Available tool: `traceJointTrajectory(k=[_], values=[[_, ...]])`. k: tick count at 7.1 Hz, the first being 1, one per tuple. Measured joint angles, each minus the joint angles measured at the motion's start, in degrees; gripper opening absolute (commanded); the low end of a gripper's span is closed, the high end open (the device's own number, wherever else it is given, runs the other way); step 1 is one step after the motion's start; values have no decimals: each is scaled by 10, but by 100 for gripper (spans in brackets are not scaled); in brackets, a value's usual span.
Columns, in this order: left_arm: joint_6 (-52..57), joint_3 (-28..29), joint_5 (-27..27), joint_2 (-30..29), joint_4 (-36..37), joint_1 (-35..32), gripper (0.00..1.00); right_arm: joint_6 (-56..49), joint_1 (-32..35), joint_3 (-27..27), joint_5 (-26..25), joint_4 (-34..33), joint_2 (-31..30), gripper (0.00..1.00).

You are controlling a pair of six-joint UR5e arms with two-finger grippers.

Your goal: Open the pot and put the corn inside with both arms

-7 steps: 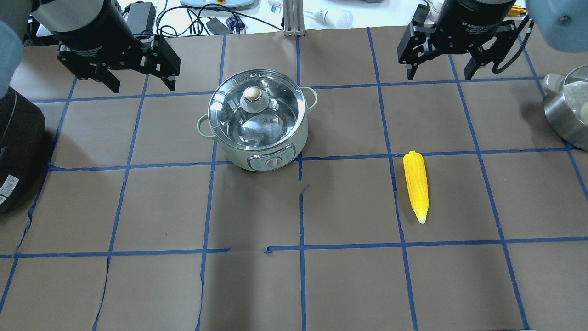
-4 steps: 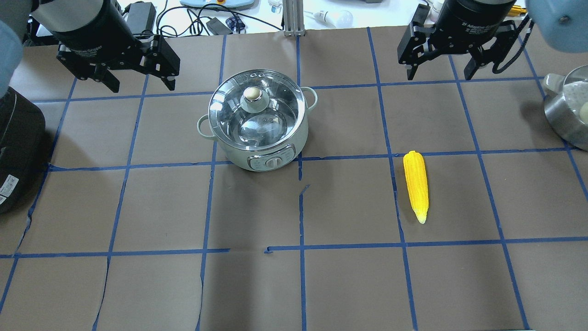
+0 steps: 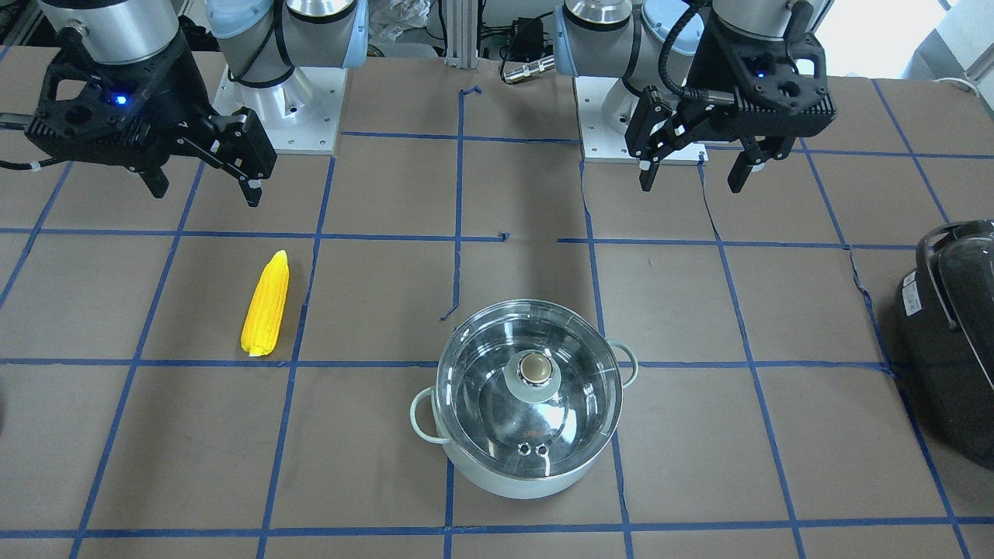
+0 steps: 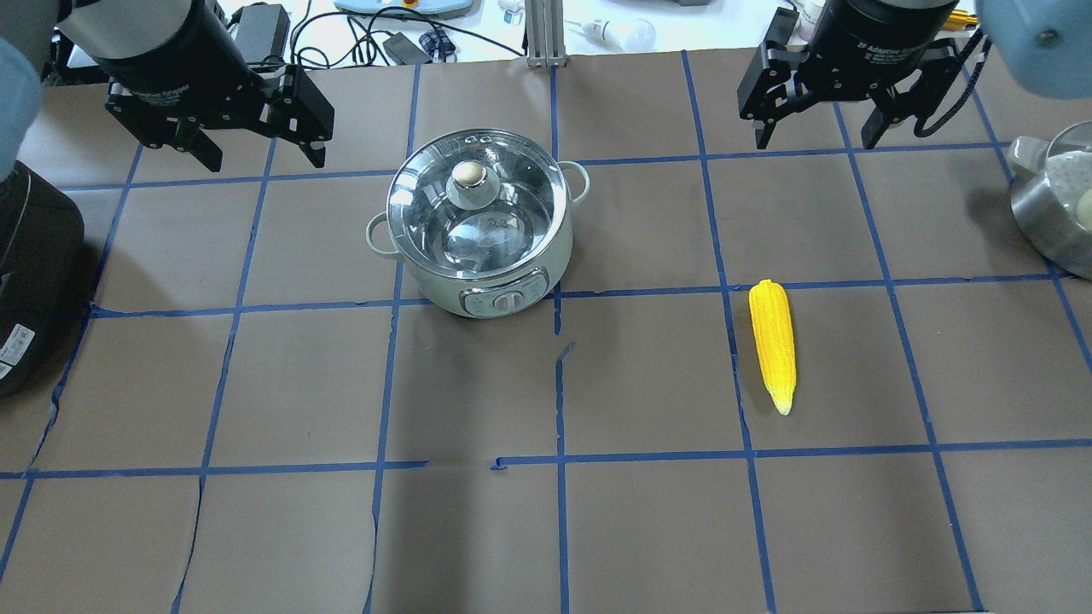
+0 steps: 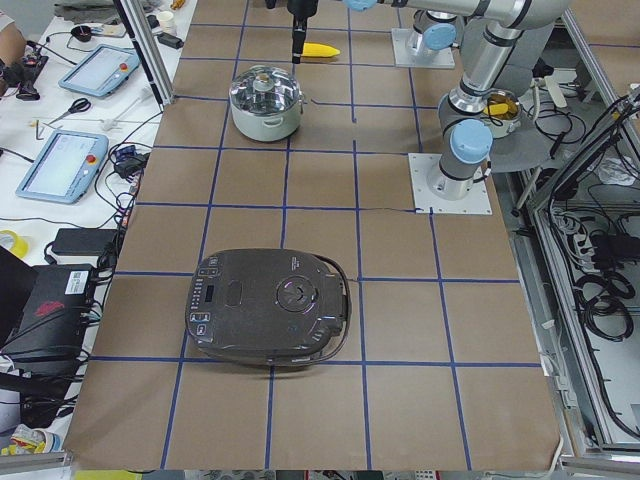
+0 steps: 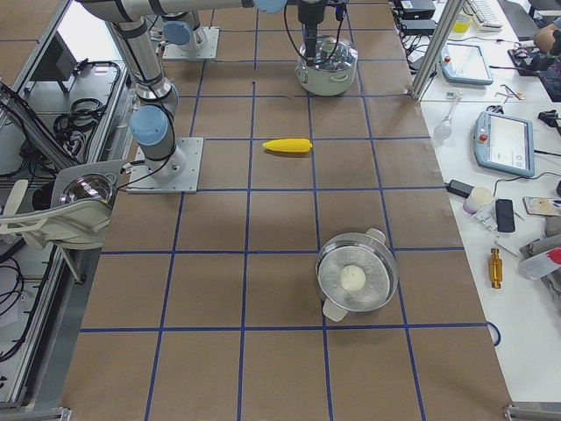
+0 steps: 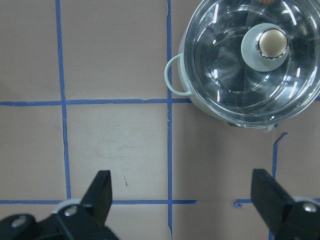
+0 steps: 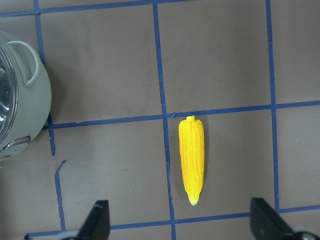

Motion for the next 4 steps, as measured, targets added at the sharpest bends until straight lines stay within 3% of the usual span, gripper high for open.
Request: traceJointTrajectory(k=[4], values=[[-4, 17, 3, -29, 30, -4, 100, -1, 0, 5, 0, 0, -2, 100]])
